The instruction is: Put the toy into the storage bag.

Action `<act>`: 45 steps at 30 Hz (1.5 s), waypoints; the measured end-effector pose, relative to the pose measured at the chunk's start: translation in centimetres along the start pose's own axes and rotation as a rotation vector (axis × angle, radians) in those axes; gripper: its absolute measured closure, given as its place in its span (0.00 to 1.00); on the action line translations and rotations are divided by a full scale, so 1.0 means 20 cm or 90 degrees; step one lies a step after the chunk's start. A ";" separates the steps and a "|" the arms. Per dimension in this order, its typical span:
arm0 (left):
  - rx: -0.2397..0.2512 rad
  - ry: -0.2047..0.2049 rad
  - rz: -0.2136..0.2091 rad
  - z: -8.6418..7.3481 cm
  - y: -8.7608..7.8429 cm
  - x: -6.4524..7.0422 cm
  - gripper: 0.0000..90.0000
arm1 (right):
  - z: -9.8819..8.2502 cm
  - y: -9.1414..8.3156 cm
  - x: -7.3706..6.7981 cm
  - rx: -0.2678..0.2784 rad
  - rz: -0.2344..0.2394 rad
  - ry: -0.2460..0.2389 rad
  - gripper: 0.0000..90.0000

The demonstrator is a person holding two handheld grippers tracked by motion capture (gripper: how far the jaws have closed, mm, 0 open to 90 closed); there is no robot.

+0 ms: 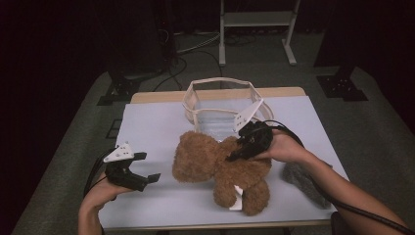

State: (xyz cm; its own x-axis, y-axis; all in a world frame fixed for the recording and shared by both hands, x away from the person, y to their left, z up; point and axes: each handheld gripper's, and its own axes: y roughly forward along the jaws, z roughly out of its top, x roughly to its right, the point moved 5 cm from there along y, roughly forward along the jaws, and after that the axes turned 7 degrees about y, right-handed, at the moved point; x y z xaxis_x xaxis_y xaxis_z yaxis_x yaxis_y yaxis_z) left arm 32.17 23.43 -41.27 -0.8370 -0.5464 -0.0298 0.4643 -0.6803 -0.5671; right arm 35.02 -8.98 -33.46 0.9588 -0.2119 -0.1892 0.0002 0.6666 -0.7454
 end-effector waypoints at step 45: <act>0.009 -0.016 0.010 -0.03 -0.04 -0.03 0.03 | 0.81 -0.62 -0.08 0.025 -0.073 -0.088 0.82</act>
State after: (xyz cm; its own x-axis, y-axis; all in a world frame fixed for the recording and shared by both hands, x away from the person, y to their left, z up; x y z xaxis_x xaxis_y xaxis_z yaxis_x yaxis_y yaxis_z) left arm 32.10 24.59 -41.34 -0.8223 -0.5688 -0.0183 0.4814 -0.6781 -0.5554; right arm 38.14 -5.31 -13.58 0.9817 -0.1899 -0.0127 0.1206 0.6721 -0.7305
